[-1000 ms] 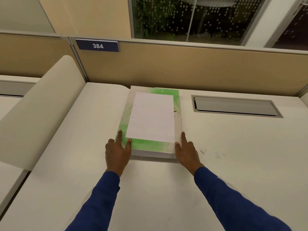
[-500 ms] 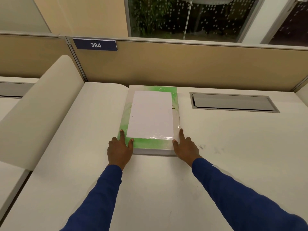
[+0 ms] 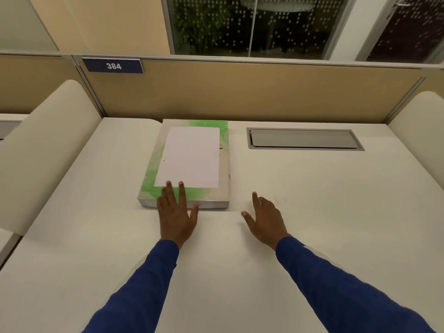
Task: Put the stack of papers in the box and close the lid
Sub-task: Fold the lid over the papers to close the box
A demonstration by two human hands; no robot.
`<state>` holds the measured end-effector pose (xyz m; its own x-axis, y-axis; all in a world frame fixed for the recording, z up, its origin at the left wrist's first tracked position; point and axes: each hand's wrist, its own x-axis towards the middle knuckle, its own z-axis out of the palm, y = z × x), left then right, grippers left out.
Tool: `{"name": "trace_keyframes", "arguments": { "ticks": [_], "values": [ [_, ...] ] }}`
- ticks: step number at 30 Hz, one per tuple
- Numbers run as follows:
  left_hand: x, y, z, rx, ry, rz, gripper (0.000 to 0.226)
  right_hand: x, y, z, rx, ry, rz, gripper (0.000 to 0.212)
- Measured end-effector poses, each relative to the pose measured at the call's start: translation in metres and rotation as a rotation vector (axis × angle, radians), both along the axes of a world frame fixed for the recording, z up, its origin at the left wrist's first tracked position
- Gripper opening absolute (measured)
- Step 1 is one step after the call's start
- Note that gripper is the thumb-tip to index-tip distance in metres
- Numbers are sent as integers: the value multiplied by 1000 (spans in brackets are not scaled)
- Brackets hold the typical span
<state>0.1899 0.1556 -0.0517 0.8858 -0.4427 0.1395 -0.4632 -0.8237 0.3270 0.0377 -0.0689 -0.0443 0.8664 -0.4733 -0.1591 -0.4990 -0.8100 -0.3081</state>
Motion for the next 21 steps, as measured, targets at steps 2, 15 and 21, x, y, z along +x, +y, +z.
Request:
{"name": "trace_keyframes", "arguments": {
  "ticks": [2,15,21],
  "values": [
    [-38,-23,-6,9,15,-115,82,-33,-16,-6,-24,22,6,79],
    [-214,-125,-45,256,206,-310,85,-177,-76,-33,-29,72,53,85],
    [-218,-127,-38,287,232,-303,85,-179,-73,-29,-15,73,49,85]
  ]
}}
